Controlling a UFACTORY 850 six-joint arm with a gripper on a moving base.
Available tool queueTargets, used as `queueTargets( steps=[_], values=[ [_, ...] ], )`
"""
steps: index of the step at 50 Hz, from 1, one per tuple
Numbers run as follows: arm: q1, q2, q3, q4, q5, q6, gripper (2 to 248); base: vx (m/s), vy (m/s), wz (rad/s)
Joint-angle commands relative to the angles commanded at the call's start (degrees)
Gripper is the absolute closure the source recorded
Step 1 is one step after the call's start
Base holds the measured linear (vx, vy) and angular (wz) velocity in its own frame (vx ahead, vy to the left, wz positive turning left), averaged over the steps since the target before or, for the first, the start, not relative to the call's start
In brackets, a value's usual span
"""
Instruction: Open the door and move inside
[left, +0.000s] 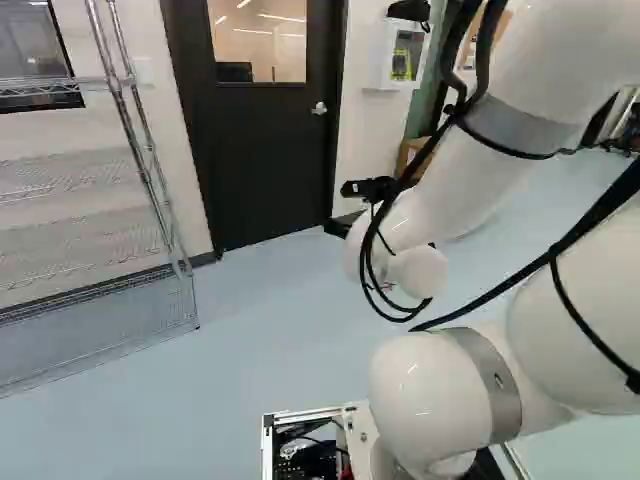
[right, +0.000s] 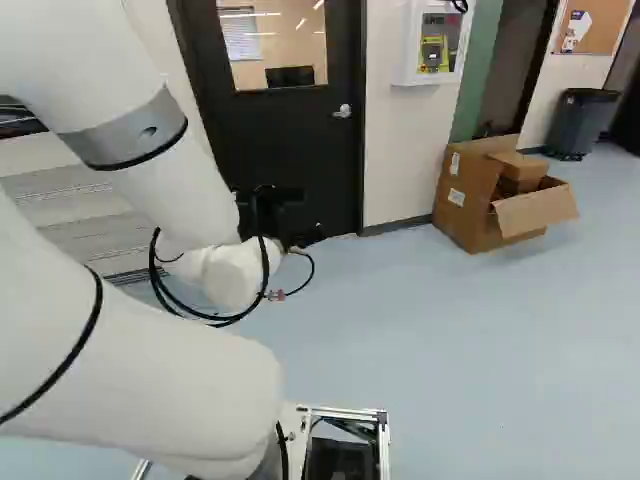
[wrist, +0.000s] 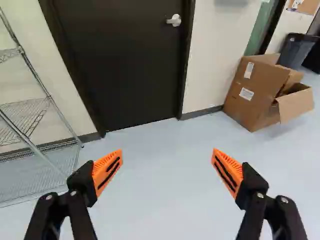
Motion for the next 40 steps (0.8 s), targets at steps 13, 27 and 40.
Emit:
queueTargets(
  steps=[13, 27, 40],
  values=[
    [0.0, 0.0, 0.0, 0.0, 0.0, 0.0, 3, 0.000, 0.000, 0.000],
    [0.0, 0.0, 0.0, 0.0, 0.0, 0.0, 3, 0.000, 0.000, 0.000],
    [0.0, 0.0, 0.0, 0.0, 0.0, 0.0, 3, 0.000, 0.000, 0.000]
  ],
)
